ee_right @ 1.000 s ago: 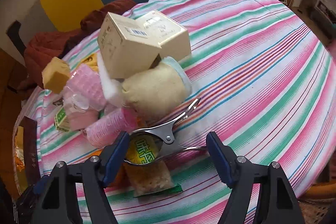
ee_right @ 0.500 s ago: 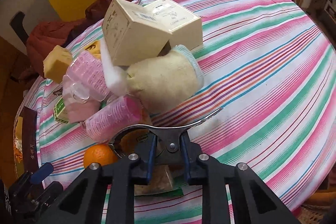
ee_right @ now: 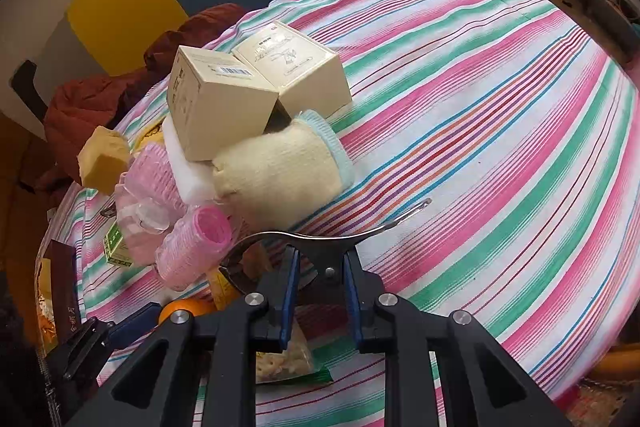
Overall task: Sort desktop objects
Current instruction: 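Grasp the orange with the left tool while the right tool grasps the metal clip, then carry the orange and metal clip over the gold tray with both tools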
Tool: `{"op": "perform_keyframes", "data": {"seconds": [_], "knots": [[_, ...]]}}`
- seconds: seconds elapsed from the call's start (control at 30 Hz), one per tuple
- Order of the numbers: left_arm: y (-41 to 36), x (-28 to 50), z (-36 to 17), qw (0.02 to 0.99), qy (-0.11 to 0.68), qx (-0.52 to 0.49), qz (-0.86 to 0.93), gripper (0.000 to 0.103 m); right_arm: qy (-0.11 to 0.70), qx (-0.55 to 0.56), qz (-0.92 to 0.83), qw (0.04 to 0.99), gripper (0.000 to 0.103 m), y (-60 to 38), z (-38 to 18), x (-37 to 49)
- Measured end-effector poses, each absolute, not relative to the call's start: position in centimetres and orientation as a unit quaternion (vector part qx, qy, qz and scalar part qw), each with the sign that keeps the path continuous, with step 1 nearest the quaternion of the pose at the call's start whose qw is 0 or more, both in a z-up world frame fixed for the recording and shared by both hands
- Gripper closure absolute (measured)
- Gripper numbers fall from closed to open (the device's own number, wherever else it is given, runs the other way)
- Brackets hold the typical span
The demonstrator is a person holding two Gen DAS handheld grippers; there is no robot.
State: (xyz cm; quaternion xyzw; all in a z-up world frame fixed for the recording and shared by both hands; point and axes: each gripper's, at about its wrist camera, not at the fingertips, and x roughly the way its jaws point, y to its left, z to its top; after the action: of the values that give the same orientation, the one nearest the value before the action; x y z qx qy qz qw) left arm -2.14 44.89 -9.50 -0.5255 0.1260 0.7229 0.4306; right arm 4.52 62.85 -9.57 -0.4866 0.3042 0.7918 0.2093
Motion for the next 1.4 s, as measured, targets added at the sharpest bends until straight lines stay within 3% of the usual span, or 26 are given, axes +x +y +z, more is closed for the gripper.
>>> {"op": "perform_keyframes", "data": {"seconds": [0.1,0.33,0.67,1.13,1.4], "knots": [[44.4,-2.1,-10.0,0.447,0.111,-0.52,0.72,0.051,0.302,-0.492,0.79,0.206,0.081,62.6,-9.8,4.5],[42.7,-1.7,-9.6,0.438,0.119,-0.502,0.736,0.052,0.286,-0.501,0.793,0.196,0.081,61.8,-10.3,3.5],[34.9,-2.7,-9.2,0.402,0.083,-0.501,0.762,0.052,0.302,-0.488,0.812,0.105,0.085,59.6,-9.8,1.3],[26.7,-2.2,-9.1,0.356,0.027,-0.502,0.788,0.052,0.203,-0.496,0.844,0.022,0.086,53.6,-8.6,0.3],[24.4,-2.2,-8.6,0.349,0.001,-0.504,0.79,0.052,0.236,-0.51,0.827,-0.015,0.086,50.0,-8.8,0.1]]}}
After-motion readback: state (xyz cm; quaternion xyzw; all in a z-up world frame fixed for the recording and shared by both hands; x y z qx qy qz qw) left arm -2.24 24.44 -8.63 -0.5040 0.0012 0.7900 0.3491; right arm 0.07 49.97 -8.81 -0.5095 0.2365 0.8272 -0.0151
